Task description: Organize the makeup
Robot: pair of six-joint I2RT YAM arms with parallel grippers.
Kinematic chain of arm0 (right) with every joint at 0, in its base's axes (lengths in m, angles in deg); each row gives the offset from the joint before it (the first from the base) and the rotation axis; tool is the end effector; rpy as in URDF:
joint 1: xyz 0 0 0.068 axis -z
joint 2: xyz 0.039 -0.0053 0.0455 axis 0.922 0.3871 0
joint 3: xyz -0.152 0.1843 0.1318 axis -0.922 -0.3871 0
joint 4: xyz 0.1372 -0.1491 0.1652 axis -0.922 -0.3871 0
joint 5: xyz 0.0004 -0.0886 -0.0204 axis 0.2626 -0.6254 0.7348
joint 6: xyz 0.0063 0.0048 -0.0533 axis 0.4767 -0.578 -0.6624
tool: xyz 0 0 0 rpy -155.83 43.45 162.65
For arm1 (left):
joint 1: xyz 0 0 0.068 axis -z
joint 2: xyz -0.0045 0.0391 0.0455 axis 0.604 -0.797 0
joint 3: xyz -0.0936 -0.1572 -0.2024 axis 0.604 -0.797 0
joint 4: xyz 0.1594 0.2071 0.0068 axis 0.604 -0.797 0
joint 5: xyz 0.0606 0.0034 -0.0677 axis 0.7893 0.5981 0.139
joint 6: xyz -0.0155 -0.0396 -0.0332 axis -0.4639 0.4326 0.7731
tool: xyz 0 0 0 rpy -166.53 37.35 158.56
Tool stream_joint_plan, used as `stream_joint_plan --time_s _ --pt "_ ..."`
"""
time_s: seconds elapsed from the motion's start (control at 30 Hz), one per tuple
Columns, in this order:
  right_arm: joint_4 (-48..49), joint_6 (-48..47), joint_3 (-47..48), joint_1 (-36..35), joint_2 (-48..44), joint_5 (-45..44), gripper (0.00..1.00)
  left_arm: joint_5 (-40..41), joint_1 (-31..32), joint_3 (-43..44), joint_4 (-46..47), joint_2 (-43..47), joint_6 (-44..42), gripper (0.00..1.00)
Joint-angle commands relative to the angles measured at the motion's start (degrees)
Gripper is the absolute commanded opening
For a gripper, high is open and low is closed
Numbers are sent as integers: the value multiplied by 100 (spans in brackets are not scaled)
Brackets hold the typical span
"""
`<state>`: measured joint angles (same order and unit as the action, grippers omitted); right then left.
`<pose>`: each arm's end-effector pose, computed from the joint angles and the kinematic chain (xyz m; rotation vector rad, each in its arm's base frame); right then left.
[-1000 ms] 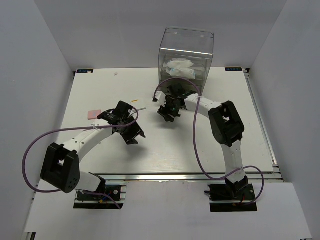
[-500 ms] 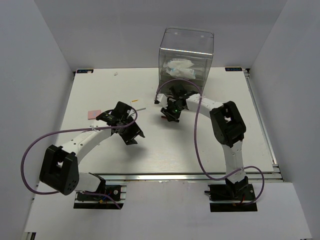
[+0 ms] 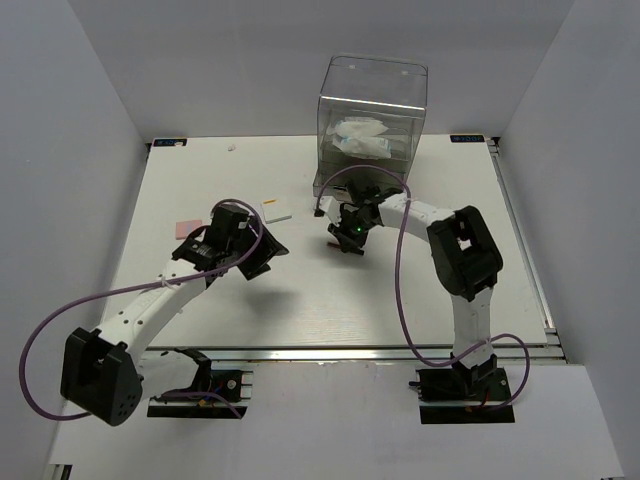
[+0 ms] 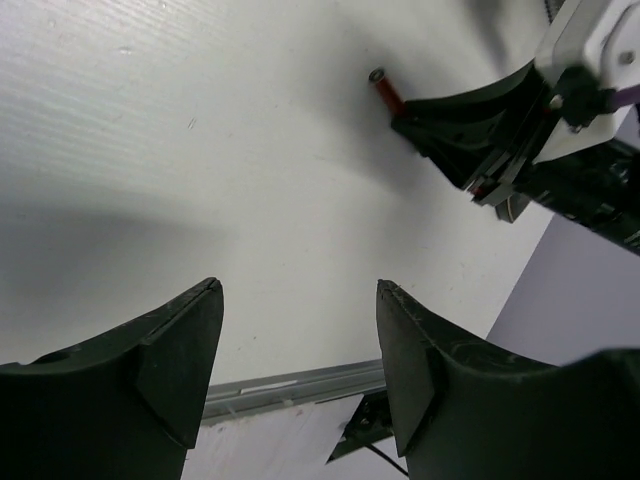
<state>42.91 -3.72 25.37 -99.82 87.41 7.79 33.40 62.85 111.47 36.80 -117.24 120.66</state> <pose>0.3533 0.2405 0.1625 -1.6057 2.0518 0.4315 0.2132 -0.1061 0.2532 -0.7361 2.5065 -0.7189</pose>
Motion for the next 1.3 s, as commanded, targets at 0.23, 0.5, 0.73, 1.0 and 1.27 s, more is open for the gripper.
stream_joint_plan --time_s 0.23,0.5,0.73,1.0,1.27 --pt "-310 -4 -153 34 -1022 726 0 334 -64 -263 996 409 -17 73" --pt "-494 523 1251 446 -1102 517 0 370 -91 -166 1383 383 -264 73" --pt "-328 50 2237 711 -627 -424 0 247 -100 -237 1664 287 -299 73" --pt "147 -478 2264 738 -267 -1215 10 221 -108 -315 1998 216 -229 72" --pt "86 -479 2448 799 -64 -1314 55 27 -108 -325 2350 40 -176 63"
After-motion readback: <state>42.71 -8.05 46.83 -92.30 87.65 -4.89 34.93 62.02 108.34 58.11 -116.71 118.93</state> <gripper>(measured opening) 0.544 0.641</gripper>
